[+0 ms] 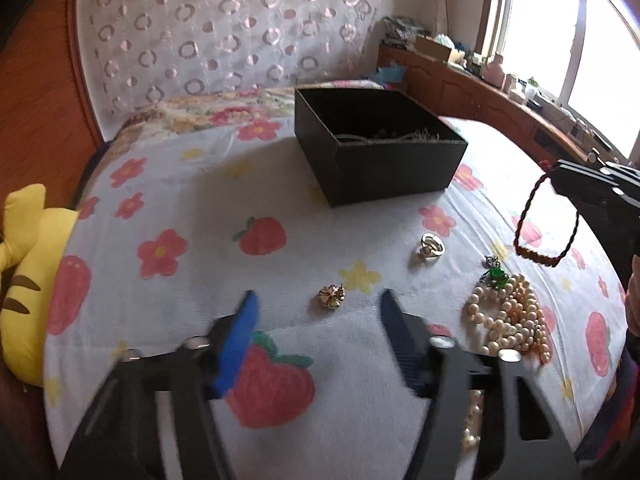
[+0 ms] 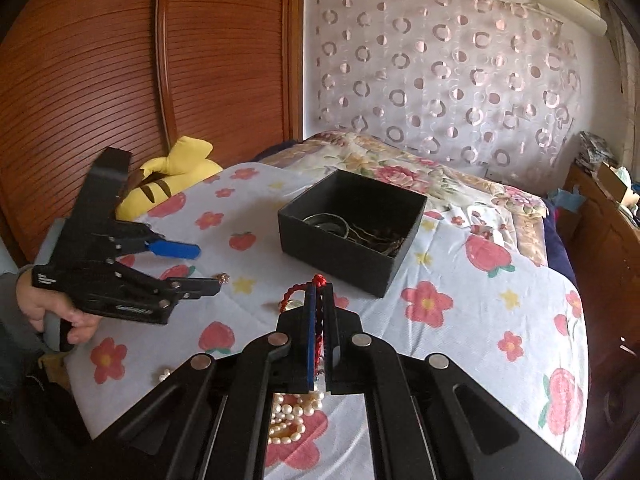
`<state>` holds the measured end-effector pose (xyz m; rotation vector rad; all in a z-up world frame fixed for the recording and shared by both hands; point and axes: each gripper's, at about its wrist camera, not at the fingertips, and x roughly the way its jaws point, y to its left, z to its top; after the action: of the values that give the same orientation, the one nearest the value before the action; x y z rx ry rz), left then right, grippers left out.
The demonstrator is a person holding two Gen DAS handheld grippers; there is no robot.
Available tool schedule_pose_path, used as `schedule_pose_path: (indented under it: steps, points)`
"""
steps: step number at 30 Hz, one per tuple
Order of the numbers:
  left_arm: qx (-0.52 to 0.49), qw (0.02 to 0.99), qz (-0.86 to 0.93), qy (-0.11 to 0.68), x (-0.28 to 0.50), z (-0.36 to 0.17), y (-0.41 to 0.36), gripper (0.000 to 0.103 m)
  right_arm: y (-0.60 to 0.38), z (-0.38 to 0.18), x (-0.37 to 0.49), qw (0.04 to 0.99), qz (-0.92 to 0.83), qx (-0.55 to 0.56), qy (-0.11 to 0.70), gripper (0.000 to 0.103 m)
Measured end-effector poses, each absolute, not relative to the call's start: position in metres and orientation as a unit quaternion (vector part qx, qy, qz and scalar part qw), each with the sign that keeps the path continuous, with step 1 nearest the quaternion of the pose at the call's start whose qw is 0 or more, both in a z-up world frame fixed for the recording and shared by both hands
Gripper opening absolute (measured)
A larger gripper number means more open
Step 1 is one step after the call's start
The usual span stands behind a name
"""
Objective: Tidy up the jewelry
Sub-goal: 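Lift the red string bracelet with the right gripper while the left gripper grasps the gold flower earring, then carry the red bracelet into the box with the right gripper while the left gripper carries the earring there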
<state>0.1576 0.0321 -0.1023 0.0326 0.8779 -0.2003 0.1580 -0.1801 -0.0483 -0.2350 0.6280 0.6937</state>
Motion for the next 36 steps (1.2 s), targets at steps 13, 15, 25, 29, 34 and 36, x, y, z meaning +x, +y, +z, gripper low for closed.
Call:
schedule_pose_path:
  steps: [13, 15, 25, 29, 34, 36]
  points:
    - [0.048, 0.897, -0.095, 0.428, 0.167, -0.107, 0.021, 0.027, -0.183, -0.059, 0.158, 0.885, 0.329, -0.114, 0.308, 0.004]
    - [0.049, 0.897, -0.097, 0.428, 0.167, -0.106, 0.02, 0.014, -0.182, -0.06, 0.159, 0.885, 0.329, -0.115, 0.309, 0.004]
    - [0.045, 0.905, -0.102, 0.411, 0.162, -0.097, 0.017, 0.014, -0.182, -0.057, 0.166, 0.889, 0.325, -0.112, 0.304, 0.004]
    - [0.043, 0.911, -0.101, 0.396, 0.161, -0.084, 0.017, 0.014, -0.179, -0.051, 0.176, 0.892, 0.321, -0.114, 0.297, 0.004]
    - [0.043, 0.919, -0.1, 0.38, 0.167, -0.065, 0.014, 0.014, -0.171, -0.04, 0.195, 0.898, 0.31, -0.116, 0.292, 0.004]
    - [0.043, 0.921, -0.099, 0.374, 0.17, -0.058, 0.012, 0.014, -0.168, -0.035, 0.204, 0.9, 0.304, -0.116, 0.291, 0.004]
